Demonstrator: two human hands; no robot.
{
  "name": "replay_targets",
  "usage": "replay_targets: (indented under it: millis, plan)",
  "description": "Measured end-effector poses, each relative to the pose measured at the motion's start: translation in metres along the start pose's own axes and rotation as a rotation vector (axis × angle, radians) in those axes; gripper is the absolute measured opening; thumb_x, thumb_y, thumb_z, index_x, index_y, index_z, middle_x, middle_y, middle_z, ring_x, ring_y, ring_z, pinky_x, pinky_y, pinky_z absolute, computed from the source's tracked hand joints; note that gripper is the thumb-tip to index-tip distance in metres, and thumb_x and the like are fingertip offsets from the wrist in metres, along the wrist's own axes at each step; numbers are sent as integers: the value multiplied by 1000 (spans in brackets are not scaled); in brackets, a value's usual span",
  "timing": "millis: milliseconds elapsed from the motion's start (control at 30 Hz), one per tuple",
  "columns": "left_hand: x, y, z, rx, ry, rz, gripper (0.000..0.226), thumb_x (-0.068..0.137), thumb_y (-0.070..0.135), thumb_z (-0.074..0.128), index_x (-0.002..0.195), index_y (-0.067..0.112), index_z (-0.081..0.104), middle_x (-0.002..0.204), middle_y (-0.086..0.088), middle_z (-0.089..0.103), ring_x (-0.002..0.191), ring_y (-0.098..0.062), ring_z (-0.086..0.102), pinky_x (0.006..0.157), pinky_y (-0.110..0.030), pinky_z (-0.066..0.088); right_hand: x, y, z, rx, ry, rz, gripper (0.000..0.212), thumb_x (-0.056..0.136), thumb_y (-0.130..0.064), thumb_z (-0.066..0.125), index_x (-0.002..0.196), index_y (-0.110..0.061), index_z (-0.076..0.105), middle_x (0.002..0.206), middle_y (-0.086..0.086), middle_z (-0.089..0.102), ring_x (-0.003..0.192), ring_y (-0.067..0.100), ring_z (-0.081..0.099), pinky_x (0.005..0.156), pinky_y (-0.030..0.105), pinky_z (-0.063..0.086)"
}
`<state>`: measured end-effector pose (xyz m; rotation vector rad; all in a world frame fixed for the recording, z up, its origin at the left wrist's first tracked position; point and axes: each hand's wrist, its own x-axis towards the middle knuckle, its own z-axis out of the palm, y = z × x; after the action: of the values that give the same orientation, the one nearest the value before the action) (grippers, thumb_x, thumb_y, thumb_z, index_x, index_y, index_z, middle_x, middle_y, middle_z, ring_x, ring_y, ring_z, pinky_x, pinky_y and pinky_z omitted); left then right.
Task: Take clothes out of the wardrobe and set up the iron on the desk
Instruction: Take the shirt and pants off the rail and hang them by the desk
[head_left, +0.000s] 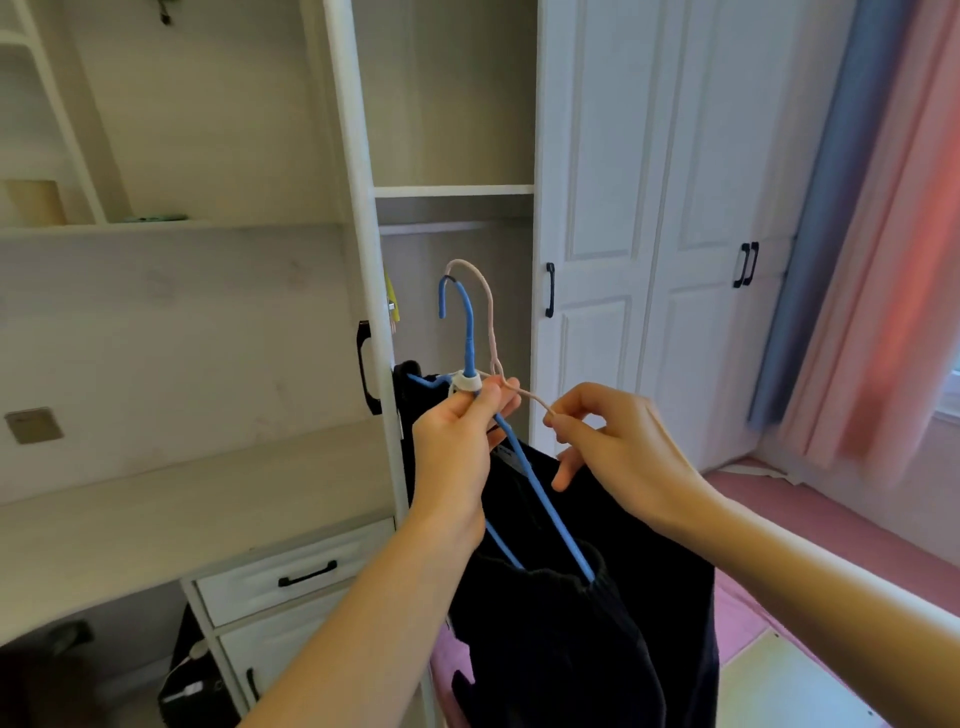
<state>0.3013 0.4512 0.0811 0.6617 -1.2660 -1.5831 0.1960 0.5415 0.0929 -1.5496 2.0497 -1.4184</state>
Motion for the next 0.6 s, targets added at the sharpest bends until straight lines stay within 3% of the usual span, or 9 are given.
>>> replay_targets:
  millis: [133,267,600]
  plan:
    - [-29,8,-21,38,3,28,20,95,18,56,102,11,73,100,6,74,96,-5,68,91,-31,48,-25,-18,15,31,-5,-23,13,95,-17,54,86,-13,62,66,5,66,50,20,66,80,45,56]
    - [-55,19,-34,9,-6,35,18,94,18,57,101,14,73,99,7,75,97,-5,68,99,-37,46,-47,-36,26,10,18,-62,14,96,-16,53,84,-14,60,65,-4,57,40,13,56,72,37,59]
    - [-109,39,-64,-9,-2,57,16,95,19,56,99,18,72,97,7,75,95,-3,69,98,-36,46,-102,-71,40,16,-16,-71,14,98,-15,49,88,-13,58,51,-12,59,43,13,57,73,25,58]
